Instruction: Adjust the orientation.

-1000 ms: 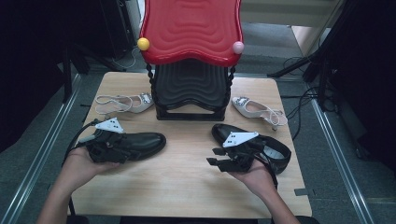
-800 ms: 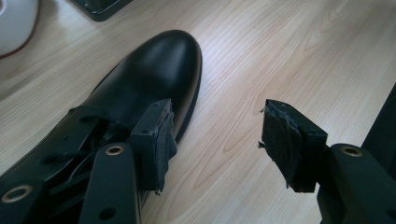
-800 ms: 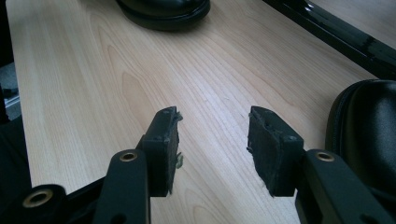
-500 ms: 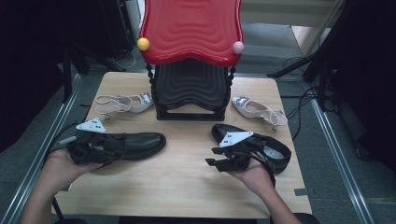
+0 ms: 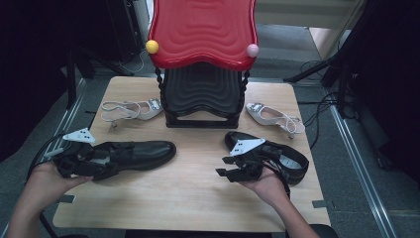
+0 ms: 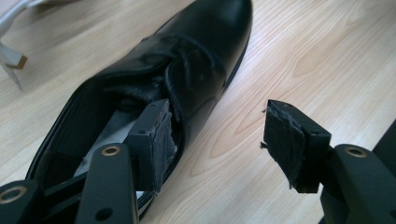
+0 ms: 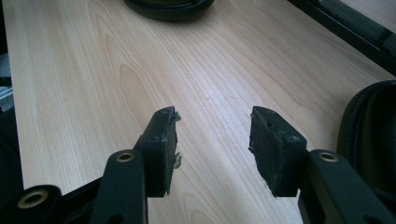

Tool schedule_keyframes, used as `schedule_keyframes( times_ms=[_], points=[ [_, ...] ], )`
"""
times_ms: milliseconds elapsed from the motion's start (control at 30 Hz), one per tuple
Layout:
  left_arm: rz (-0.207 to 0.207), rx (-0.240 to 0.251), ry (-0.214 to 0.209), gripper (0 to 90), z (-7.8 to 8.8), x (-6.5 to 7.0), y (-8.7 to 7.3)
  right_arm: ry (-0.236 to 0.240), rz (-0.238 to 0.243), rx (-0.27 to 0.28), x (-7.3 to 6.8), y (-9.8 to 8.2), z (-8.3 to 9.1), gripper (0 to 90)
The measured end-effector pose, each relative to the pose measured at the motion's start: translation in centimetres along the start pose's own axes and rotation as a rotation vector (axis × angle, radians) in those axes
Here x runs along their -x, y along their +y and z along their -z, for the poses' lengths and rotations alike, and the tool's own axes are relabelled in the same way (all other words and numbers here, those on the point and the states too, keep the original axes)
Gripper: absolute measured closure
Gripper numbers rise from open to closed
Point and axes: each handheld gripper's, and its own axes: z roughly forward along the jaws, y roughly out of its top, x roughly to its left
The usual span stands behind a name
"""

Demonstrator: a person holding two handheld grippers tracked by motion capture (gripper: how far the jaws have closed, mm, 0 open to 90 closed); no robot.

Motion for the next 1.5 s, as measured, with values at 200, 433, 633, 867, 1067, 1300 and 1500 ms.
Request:
schedule_keyframes(
  times_ms=[200, 433, 633, 867, 1067, 1300, 1500],
  points=[
    [0.027, -0.030, -0.019, 40.1, -2.0, -1.1, -0.6, -0.001, 0.006, -0.013, -0.1, 0.0, -0.2, 50.8],
    [0.013, -0.044, -0.050, 40.7, -4.3, -1.4, -0.4, -0.004, 0.007, -0.016, -0.1, -0.1, -0.2, 50.2],
    [0.024, 0.006, -0.062, 44.6, -4.8, -1.8, 0.1, -0.006, 0.014, -0.028, -0.2, -0.2, -0.4, 49.9],
    [0.022, 0.010, -0.101, 58.6, -5.7, -2.0, 0.8, -0.009, 0.009, -0.033, -0.3, -0.3, -0.5, 49.8],
    [0.048, 0.021, -0.148, 69.5, -5.4, -2.3, 0.8, -0.017, 0.005, -0.029, -0.3, -0.4, -0.3, 49.9],
    [0.060, 0.023, -0.210, 79.0, -5.2, -2.0, 1.0, -0.023, 0.002, -0.018, -0.2, -0.5, -0.2, 49.9],
    [0.022, 0.023, -0.194, 80.7, -5.2, -0.2, 2.3, -0.038, 0.002, -0.010, -0.2, -0.5, -0.1, 49.6]
  ],
)
